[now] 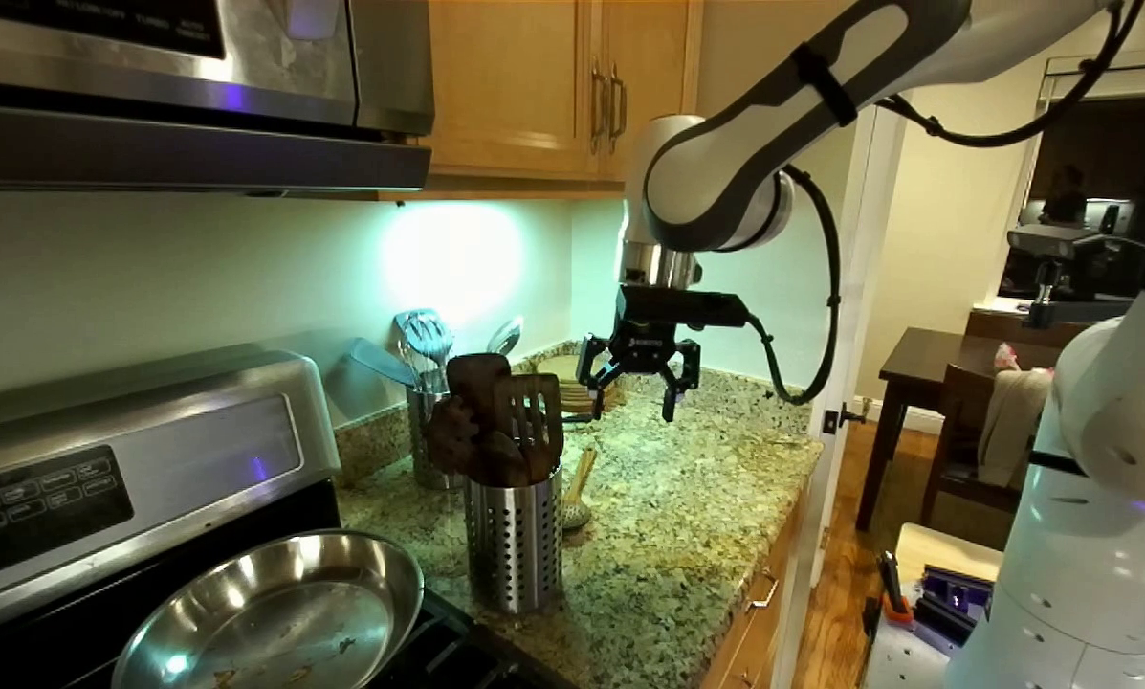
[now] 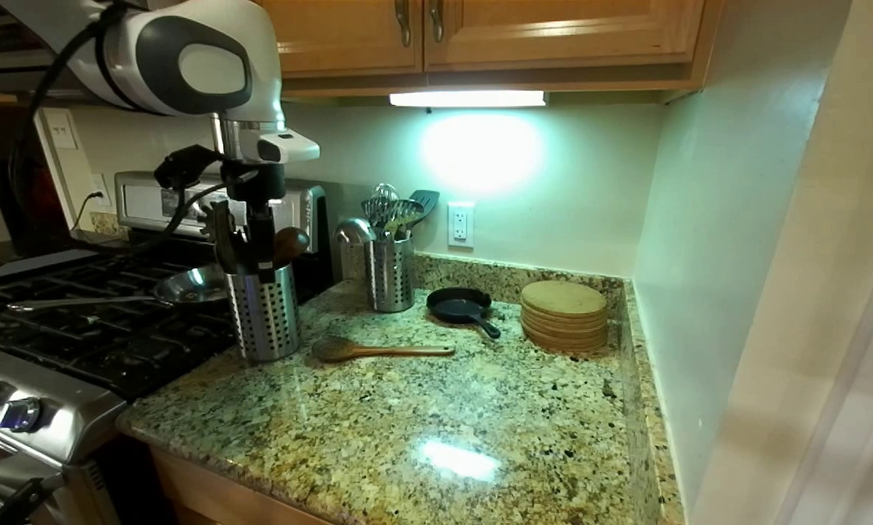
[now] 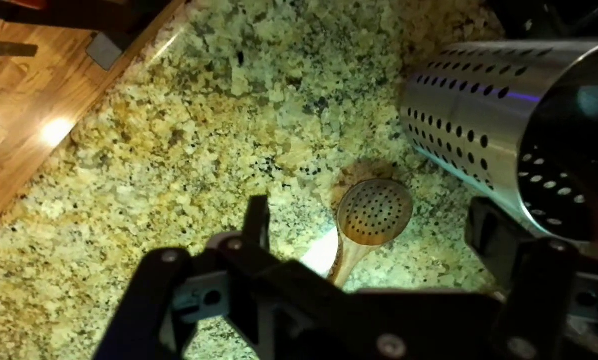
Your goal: Pick the wooden spoon on the counter and put it in the utensil holder
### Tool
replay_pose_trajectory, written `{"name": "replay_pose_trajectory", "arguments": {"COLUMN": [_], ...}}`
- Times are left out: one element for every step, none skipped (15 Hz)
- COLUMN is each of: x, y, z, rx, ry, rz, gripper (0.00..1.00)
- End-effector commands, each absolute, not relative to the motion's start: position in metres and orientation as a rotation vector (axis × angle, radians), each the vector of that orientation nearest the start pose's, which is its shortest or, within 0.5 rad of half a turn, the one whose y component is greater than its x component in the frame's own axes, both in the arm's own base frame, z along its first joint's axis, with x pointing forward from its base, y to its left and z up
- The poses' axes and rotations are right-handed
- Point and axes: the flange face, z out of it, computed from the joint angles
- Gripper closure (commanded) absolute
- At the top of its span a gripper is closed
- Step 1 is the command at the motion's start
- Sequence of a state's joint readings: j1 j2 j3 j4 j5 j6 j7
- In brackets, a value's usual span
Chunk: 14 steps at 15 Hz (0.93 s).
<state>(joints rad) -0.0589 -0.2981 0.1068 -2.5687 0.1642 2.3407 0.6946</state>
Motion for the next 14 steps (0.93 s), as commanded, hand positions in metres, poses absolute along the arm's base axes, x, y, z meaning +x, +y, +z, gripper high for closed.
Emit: {"name": "replay_pose_trajectory", "arguments": {"x": [0.425,0.425,0.424,0.429,0.429,0.429,0.429,0.429,0.43,0.43,0.43,0.434,0.438,0.44], "y": [0.026,0.028,0.03,0.026,0.026,0.026,0.026,0.026,0.026,0.026,0.026,0.026,0.027,0.027], "z": [0.353,0.351,0.35,0.354,0.352,0.351,0.352,0.352,0.352,0.352,0.352,0.347,0.342,0.337], "rx": [-2.705,-2.696,-2.704,-2.743,-2.745,-2.746,-2.746,-2.745,-2.745,-2.745,-2.745,-2.73,-2.699,-2.693], "ry": [1.312,1.313,1.289,1.256,1.254,1.253,1.253,1.253,1.253,1.253,1.253,1.295,1.316,1.355], "rz": [-0.104,-0.125,-0.135,-0.104,-0.103,-0.102,-0.103,-0.104,-0.104,-0.104,-0.104,-0.105,-0.086,-0.081], "gripper": [0.0,0.0,0.0,0.0,0.0,0.0,0.0,0.0,0.0,0.0,0.0,0.0,0.0,0.0]}}
